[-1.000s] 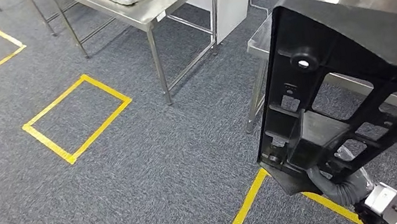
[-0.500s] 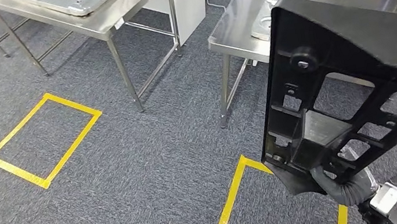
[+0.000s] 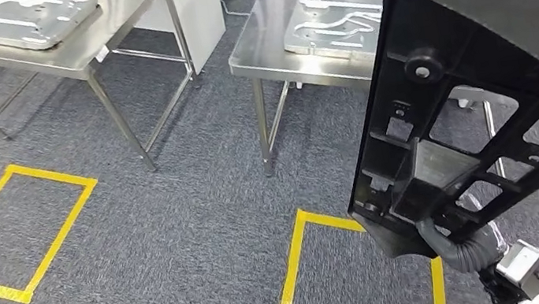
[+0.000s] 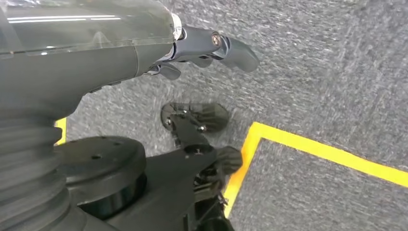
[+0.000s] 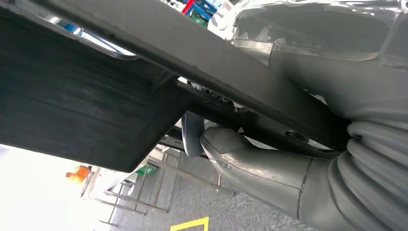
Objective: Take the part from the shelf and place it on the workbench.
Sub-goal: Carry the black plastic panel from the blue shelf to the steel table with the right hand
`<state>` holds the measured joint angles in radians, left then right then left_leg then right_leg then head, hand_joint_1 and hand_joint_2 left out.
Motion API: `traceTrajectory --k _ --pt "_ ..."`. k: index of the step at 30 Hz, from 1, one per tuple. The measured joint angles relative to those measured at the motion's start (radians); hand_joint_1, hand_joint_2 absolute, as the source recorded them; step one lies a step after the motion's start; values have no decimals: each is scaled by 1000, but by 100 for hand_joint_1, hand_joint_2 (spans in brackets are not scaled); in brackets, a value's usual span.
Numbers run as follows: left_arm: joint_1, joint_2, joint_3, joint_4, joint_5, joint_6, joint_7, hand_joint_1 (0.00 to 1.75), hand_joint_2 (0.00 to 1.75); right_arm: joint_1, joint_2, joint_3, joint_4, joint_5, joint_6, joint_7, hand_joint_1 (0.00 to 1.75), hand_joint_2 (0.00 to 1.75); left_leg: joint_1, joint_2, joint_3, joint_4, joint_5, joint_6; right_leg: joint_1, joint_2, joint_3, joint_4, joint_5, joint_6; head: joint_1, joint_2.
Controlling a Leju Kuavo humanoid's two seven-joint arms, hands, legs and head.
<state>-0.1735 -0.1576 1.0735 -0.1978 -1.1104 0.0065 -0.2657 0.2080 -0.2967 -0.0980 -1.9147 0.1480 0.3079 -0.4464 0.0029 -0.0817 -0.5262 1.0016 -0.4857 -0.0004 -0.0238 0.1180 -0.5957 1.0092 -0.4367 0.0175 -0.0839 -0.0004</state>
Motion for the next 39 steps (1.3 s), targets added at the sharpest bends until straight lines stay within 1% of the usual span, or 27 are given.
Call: traceTrajectory --k 1,2,3,4,6,7,8,9,11,13,15,17,18,20,22,23,24,25,26,28,30,32,33,35,37,38,39 --pt "-1 0 0 0 0 1 0 0 175 -3 0 1 2 0 1 0 175 175 0 11 1 -4 2 5 -2 12 -4 -3 4 9 0 0" --pt "-3 0 0 0 0 2 -1 0 175 -4 0 1 5 0 1 0 175 175 0 23 3 -10 6 12 -4 8 -7 -1 5 15 0 0" --pt "-4 0 0 0 0 2 -1 0 175 -6 0 2 7 1 1 -1 175 175 2 36 5 -15 11 20 -3 -13 -15 11 -4 20 0 0" --pt "-4 -1 0 0 0 3 -1 0 175 -9 0 2 9 1 1 -1 175 175 4 50 6 -21 15 26 -1 -42 -31 42 -23 23 0 0" --pt "-2 -1 0 0 0 3 -1 0 175 -15 -1 3 12 1 1 -2 175 175 1 77 6 -25 18 33 0 -99 -89 161 -88 30 0 0" --pt "0 -1 0 0 0 3 0 0 175 -16 0 4 14 1 1 -3 175 175 -1 91 5 -25 17 34 -1 -107 -120 227 -114 33 0 0" --pt "2 -1 0 0 0 3 0 0 175 -15 0 4 16 0 1 -3 175 175 -2 105 4 -24 16 34 -2 -111 -140 270 -125 36 0 0" --pt "3 -1 0 0 0 3 1 0 175 -14 0 4 17 0 1 -3 175 175 -3 119 4 -23 14 34 -2 -113 -141 276 -117 37 0 0" --pt "2 -1 0 0 0 3 1 0 175 -14 0 5 20 0 1 -3 175 175 -4 143 7 -20 9 30 0 -127 -81 173 -59 33 0 0" --pt "1 -1 0 0 0 3 2 0 175 -15 0 5 20 -1 1 -4 175 175 -9 163 11 -16 1 23 8 -165 -11 43 -18 21 0 0" --pt "-1 -1 0 0 0 3 2 0 175 -14 -1 5 20 -1 1 -5 175 175 -14 179 15 -13 -6 13 17 -179 9 0 -13 7 0 0" --pt "-4 -1 0 0 -1 2 2 0 175 -8 -1 5 20 -2 1 -7 175 175 -15 192 18 -13 -11 3 15 -157 6 -2 -10 -2 0 0" --pt "-6 -1 -1 0 -2 2 2 0 175 -5 -1 4 19 -3 1 -8 175 175 -14 183 17 -6 -19 -3 12 -147 6 -4 -8 -6 0 0" --pt "-7 -1 -1 0 -4 1 3 0 175 0 -1 4 17 -6 1 -10 175 175 -10 137 -13 64 -65 -15 6 -129 7 -9 -4 -17 0 0" --pt "-4 -1 -2 0 -5 0 4 0 175 3 -1 4 17 -8 2 -11 175 175 -6 99 -82 211 -134 -20 7 -107 4 -9 -2 -23 0 0" --pt "-2 -1 -2 0 -6 -1 5 0 175 5 -1 4 16 -9 2 -11 175 175 -5 93 -114 275 -155 -22 7 -95 3 -8 -2 -24 0 0" --pt "-1 -1 -3 0 -7 -1 5 0 175 8 -1 4 16 -9 2 -11 175 175 -4 91 -133 309 -157 -22 7 -82 3 -8 -1 -24 0 0" --pt "-1 -1 -3 0 -7 -1 5 0 175 10 -1 4 16 -10 2 -11 175 175 -3 90 -130 299 -136 -21 8 -68 3 -7 -1 -23 0 0" --pt "-1 -1 -4 0 -7 -1 5 0 175 11 -1 4 16 -10 2 -11 175 175 -2 84 -108 246 -98 -18 8 -54 4 -6 0 -22 0 0" --pt "-3 0 -5 0 -7 -1 5 0 175 11 -1 4 15 -10 2 -10 175 175 0 42 -41 93 -21 -8 8 -29 4 -3 1 -18 0 0" --pt "-4 1 -6 0 -7 -1 5 0 175 11 0 4 14 -10 1 -11 175 175 0 7 -8 9 4 0 6 -7 -2 -1 4 -7 0 0" --pt "-6 2 -7 0 -7 -1 5 0 175 12 0 4 14 -9 0 -14 175 175 -1 17 -6 -3 4 9 3 13 -9 -3 10 8 0 0" --pt "-8 1 -9 0 -8 -1 5 0 175 13 0 4 14 -8 -1 -17 175 175 0 25 -4 -8 8 15 1 11 -11 -2 10 13 0 0" --pt "-11 1 -12 0 -7 -1 5 0 175 9 0 4 14 -6 -4 -22 175 175 3 44 0 -19 19 28 3 -34 -32 42 -20 21 0 0" --pt "-9 0 -13 0 -6 -1 5 0 175 2 0 4 14 -6 -6 -23 175 175 2 60 -3 -23 23 34 1 -91 -87 162 -88 27 0 0" --pt "-7 1 -13 0 -5 -1 5 0 175 1 0 4 15 -6 -6 -24 175 175 0 68 -5 -22 23 34 0 -103 -116 227 -117 32 0 0" --pt "-5 1 -13 0 -5 -1 5 0 175 1 0 4 16 -6 -6 -24 175 175 0 75 -6 -21 23 33 -2 -109 -134 270 -130 35 0 0"
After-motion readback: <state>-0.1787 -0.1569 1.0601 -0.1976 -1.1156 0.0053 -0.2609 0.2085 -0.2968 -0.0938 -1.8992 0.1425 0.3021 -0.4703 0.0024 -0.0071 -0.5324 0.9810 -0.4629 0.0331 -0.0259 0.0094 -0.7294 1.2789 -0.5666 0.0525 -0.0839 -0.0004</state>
